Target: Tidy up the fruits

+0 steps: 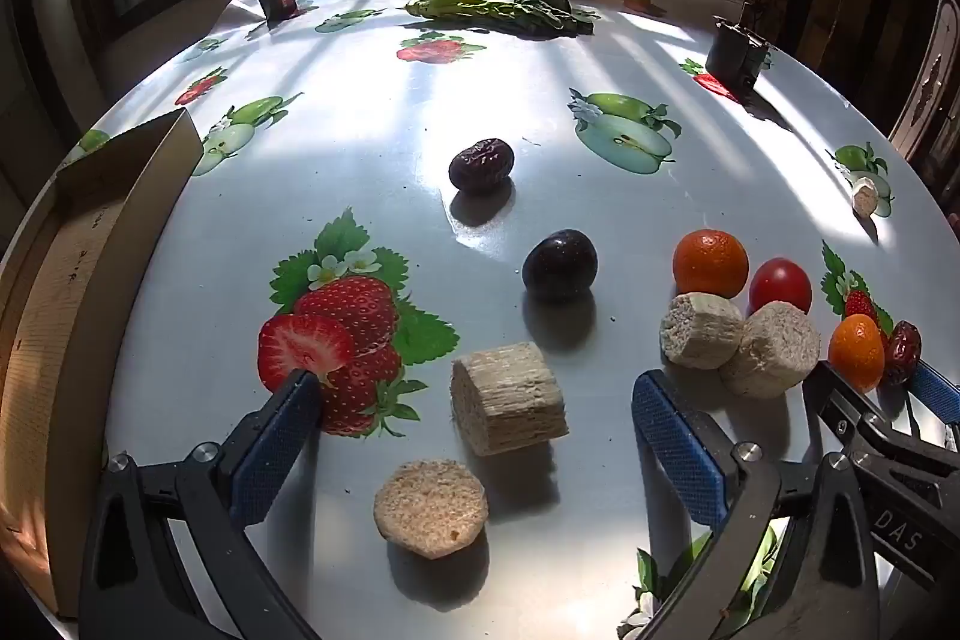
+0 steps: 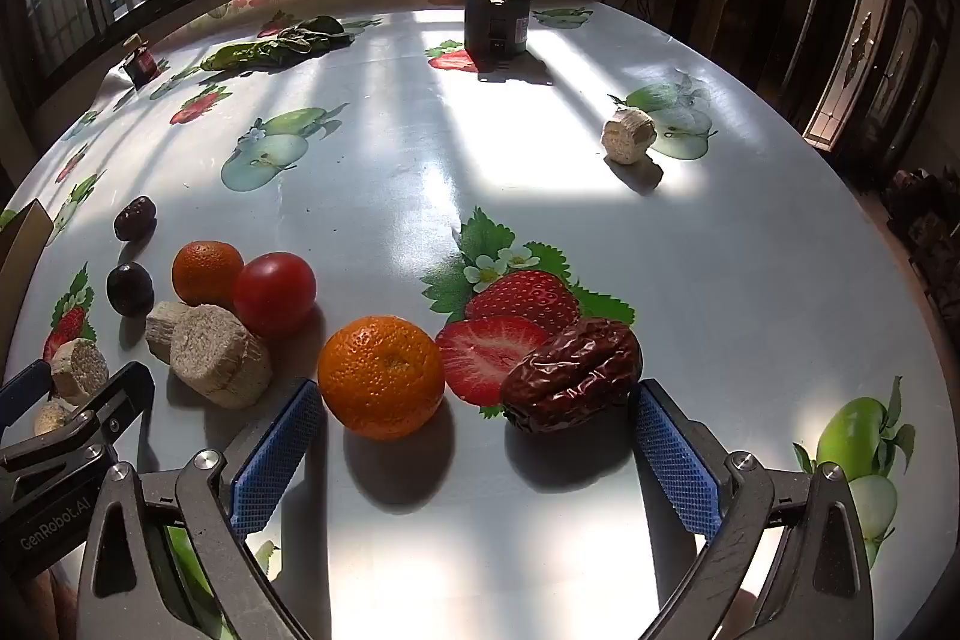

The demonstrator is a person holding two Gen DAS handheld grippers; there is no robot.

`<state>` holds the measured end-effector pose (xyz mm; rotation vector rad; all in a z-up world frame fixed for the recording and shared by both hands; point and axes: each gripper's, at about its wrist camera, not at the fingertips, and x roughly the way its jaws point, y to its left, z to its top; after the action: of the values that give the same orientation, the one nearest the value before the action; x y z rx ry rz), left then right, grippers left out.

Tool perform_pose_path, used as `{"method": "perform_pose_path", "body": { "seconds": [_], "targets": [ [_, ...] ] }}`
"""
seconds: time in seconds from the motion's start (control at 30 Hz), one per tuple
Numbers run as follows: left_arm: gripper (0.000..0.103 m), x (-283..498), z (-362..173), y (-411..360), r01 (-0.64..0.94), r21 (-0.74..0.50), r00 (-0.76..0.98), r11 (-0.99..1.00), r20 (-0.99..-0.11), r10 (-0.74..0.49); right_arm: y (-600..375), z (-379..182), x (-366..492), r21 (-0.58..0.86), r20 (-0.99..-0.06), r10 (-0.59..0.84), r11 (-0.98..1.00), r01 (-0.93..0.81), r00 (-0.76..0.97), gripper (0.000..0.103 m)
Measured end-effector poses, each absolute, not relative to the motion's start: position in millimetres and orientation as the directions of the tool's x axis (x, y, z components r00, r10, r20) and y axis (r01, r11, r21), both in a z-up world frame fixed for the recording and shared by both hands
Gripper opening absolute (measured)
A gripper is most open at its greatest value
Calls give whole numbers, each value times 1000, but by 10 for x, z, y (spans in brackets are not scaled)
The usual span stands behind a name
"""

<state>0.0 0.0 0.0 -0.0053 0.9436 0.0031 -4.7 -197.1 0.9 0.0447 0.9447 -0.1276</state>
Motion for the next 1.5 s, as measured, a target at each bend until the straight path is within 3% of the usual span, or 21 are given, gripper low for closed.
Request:
{"method": "perform_pose_path", "body": {
  "seconds": [1.03,1.43,1.5],
  "targets": [
    [103,1,1,3,-5,-4,586,1000,-810,0,-1973,12,-48,-18,-811,-89,992,129,578,102],
    [103,-23,11,0,106,-6,535,994,-842,-62,-1961,12,-158,-13,-837,-113,982,187,536,102],
    [98,-60,44,22,123,-35,526,992,-845,-95,-1952,9,-156,-17,-838,-123,980,199,532,102]
  ]
}}
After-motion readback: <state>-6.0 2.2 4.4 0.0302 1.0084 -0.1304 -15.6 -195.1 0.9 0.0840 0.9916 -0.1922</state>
